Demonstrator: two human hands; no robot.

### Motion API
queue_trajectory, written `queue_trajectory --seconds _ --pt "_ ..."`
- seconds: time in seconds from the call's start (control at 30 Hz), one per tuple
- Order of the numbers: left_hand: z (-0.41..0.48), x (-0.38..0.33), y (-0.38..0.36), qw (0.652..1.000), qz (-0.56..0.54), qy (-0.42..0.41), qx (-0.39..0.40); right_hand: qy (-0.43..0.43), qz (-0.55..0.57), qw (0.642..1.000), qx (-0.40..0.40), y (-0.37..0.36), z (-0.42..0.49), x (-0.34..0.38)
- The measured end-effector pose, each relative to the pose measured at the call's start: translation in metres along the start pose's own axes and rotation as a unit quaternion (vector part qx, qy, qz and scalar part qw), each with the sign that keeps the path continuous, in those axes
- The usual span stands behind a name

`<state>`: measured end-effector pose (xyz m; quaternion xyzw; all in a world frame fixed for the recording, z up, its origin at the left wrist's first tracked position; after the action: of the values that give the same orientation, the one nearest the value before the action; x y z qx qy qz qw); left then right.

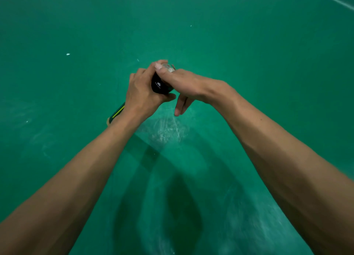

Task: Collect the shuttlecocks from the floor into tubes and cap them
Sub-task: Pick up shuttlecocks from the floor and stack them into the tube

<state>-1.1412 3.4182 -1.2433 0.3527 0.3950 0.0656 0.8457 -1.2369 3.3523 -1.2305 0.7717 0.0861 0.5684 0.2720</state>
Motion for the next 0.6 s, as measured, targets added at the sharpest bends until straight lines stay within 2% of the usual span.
queue_trajectory --seconds 0.13,0.23,0.27,0.33,0.4,0.43,0.47,0.5,0.6 --pt "0.014 -0.012 0.013 0.999 0.020 -0.021 -0.017 0.024 -0.012 0.999 -0.038 0.014 0.003 0.017" --pt "0.024 -0.027 0.025 0.998 0.014 -0.054 -0.035 0.092 -0.087 0.990 -0.070 0.020 0.002 0.040" --pt "0.026 -0.032 0.028 0.998 -0.006 -0.055 -0.035 0.126 -0.110 0.979 -0.114 0.031 0.002 0.050" --pt "0.038 -0.043 0.033 0.996 -0.072 -0.039 -0.025 0.159 -0.132 0.940 -0.272 0.074 -0.001 0.068" --pt "0.049 -0.058 0.040 0.990 -0.139 0.012 -0.010 0.153 -0.099 0.885 -0.429 0.124 -0.017 0.082" --pt "0.056 -0.069 0.044 0.985 -0.164 0.043 -0.003 0.137 -0.073 0.869 -0.470 0.148 -0.027 0.087" --pt "0.063 -0.085 0.050 0.982 -0.177 0.067 0.007 0.113 -0.052 0.871 -0.475 0.167 -0.032 0.092" --pt "0.070 -0.106 0.058 0.979 -0.184 0.084 0.018 0.082 -0.042 0.890 -0.447 0.181 -0.035 0.099" --pt "0.105 -0.185 0.088 0.976 -0.197 0.095 0.021 0.015 -0.057 0.946 -0.318 0.218 -0.054 0.136"
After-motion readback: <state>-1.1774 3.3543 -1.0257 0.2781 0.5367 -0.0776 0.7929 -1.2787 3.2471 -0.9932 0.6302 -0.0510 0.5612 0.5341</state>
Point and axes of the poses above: each hand's wrist, its own z-axis towards the middle knuckle, its own y-axis out of the back of the hand, x = y × z, the point moved 10 cm from there along z, towards the middle knuckle, and after that the axes turned 9 degrees about -x, right-handed, at the moved point
